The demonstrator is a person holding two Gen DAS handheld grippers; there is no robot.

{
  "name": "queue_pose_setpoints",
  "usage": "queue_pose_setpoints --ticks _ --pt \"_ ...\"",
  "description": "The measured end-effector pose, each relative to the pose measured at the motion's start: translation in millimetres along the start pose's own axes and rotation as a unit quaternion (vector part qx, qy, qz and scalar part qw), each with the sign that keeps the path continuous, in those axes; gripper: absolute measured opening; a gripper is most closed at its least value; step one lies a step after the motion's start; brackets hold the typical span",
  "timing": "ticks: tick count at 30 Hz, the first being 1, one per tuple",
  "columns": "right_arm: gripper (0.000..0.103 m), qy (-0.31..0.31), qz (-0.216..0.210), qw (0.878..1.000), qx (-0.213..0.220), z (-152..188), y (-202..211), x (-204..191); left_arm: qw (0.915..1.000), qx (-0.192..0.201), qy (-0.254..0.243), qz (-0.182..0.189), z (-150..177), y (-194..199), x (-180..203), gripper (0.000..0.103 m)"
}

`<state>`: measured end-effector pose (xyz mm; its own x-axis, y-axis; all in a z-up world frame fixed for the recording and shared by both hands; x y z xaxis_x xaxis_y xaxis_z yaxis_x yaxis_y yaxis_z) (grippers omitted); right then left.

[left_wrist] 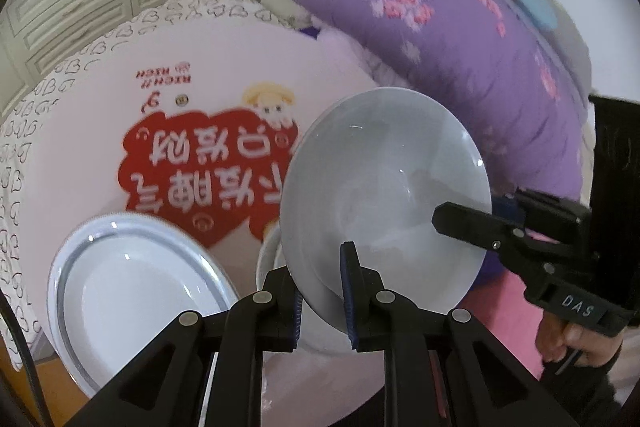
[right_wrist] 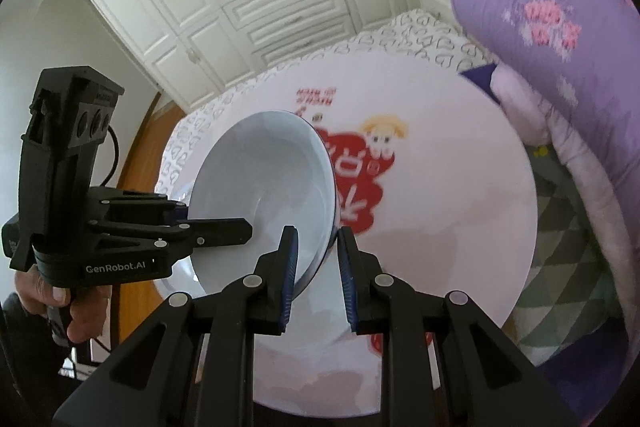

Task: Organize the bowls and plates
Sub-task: 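Carry the held bowl over the nested bowls and lower it inside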

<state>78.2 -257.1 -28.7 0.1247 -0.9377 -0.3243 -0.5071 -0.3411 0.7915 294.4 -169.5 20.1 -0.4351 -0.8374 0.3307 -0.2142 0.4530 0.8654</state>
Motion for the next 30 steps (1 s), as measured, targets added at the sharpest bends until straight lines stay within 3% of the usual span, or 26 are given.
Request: queue_pose_setpoints --ticks 9,26,30 --pt "0.021 -0.007 -0.003 0.999 -0.036 30.2 -15.7 6.6 0.9985 -0.046 -0.025 -0.015 20.3 -23.8 14.9 0.016" --pt "0.023 0.001 -0.002 0.997 -0.071 44.3 -27.8 7.1 0.9961 -0.066 -0.046 -0.035 29.9 -45.3 19.4 0.018" --pt "0.023 0.002 -0.002 0.997 -0.074 44.8 -28.8 8.5 0.9964 -0.067 -0.04 -0.034 27.7 -45.6 18.1 0.025"
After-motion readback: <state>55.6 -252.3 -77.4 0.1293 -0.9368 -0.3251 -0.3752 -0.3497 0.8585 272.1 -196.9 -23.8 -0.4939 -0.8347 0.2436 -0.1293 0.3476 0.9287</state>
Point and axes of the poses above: each gripper's, at about its wrist camera, not at the fingertips, and y roughly against the way its jaws point, x to its right, z to its underside, the point moved 4 cm from there along -y, roughly the way its jaws point, and after that the axes turned 2 degrees about x, right-handed, at the moved point
